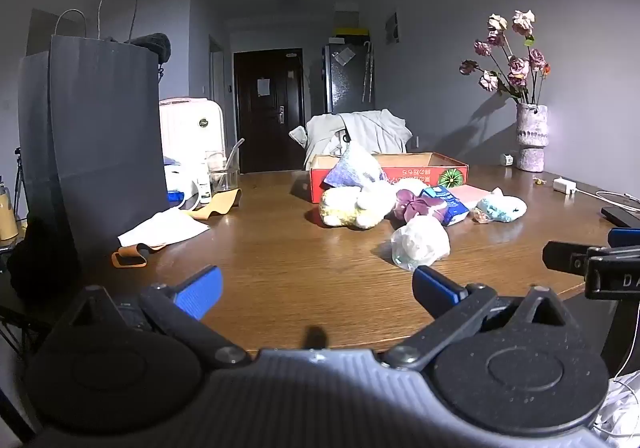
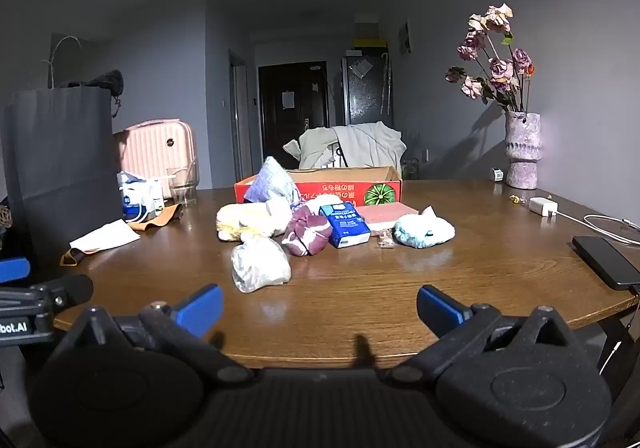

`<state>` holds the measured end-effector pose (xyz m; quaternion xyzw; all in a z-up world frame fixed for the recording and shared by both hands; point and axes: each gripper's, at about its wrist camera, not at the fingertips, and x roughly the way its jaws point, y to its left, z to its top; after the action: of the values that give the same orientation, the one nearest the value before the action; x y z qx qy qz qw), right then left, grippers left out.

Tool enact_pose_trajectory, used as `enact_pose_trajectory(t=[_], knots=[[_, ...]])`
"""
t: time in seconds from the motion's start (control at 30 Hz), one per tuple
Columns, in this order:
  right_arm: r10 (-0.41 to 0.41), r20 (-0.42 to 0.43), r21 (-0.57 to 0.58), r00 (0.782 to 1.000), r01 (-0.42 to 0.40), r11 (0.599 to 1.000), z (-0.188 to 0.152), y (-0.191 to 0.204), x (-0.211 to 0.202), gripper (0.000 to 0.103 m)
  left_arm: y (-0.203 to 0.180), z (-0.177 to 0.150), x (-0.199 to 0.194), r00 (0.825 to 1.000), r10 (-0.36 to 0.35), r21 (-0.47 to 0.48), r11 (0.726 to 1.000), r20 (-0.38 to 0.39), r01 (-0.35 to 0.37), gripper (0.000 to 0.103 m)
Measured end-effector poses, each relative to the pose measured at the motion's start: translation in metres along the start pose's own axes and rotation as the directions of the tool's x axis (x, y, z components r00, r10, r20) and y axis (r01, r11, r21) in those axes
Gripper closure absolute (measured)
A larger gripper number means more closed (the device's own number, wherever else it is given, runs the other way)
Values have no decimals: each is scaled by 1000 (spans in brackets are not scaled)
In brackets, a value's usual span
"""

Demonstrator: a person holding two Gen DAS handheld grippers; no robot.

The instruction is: Organize soft objects

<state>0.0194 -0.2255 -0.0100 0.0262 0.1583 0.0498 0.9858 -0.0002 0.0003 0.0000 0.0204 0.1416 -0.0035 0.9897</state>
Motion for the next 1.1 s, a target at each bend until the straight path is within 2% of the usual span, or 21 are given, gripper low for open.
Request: enact_pose_trajectory(t=[0.33,0.8,1.1], knots=[[3,2,2,1000,-3,1000,-2,-1,-3,0,6,-1,-1,1000,2,0,1000,-4,-2,0],[1,5,29,1000,-1,1000,-1,-5,1,0,-9,1,4,1000,-3,51,999,-15,4,0],[9,6,19,1000,-10,1000,-1,-1,0,0,-6,2,6,1000,2,46,999,-14,-2,0]])
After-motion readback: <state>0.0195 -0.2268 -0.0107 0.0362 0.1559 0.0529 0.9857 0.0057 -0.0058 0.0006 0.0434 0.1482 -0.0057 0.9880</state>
